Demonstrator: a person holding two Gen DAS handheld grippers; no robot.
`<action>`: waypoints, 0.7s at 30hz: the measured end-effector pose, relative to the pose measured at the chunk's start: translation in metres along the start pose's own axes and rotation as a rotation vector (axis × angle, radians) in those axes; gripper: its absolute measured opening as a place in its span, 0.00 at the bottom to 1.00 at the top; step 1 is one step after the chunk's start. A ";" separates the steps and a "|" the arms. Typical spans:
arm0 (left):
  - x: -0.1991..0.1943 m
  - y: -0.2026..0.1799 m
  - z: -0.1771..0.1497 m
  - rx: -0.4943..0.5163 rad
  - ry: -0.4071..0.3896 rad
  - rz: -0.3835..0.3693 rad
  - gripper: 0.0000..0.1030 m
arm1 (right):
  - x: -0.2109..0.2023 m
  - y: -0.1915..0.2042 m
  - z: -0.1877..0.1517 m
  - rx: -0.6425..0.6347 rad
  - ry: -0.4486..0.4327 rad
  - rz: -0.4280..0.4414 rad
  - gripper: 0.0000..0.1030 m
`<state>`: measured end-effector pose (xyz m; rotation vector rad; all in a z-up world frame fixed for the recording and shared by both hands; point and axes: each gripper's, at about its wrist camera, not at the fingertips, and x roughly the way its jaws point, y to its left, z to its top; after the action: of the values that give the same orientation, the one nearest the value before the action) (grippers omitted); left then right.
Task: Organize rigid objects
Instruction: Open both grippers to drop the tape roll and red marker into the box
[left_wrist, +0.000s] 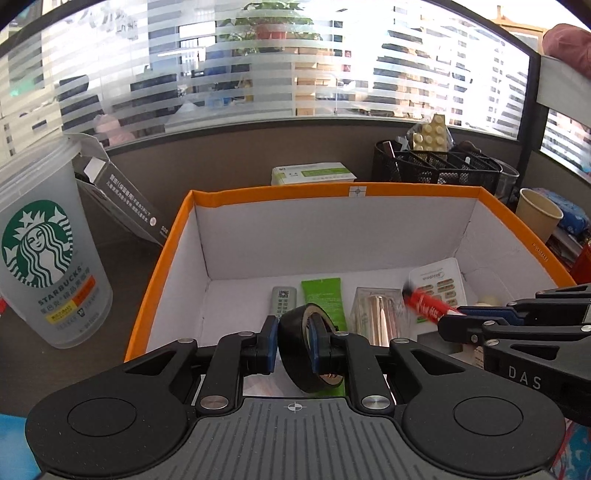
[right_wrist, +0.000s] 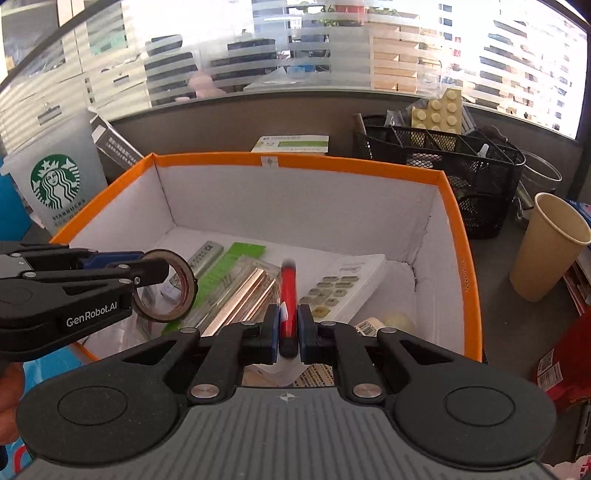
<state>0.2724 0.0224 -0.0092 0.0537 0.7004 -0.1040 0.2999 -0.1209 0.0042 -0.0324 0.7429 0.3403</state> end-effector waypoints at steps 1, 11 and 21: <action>0.002 0.000 0.001 0.002 0.002 0.000 0.15 | 0.000 0.001 0.000 -0.002 0.003 -0.001 0.10; 0.008 0.003 0.000 0.004 0.011 0.013 0.15 | 0.005 0.004 0.004 -0.015 0.028 -0.012 0.10; 0.001 0.003 0.002 -0.012 0.004 0.011 0.31 | -0.007 0.004 0.004 0.004 0.014 -0.009 0.25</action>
<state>0.2750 0.0255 -0.0086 0.0466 0.7047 -0.0892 0.2968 -0.1186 0.0124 -0.0345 0.7569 0.3299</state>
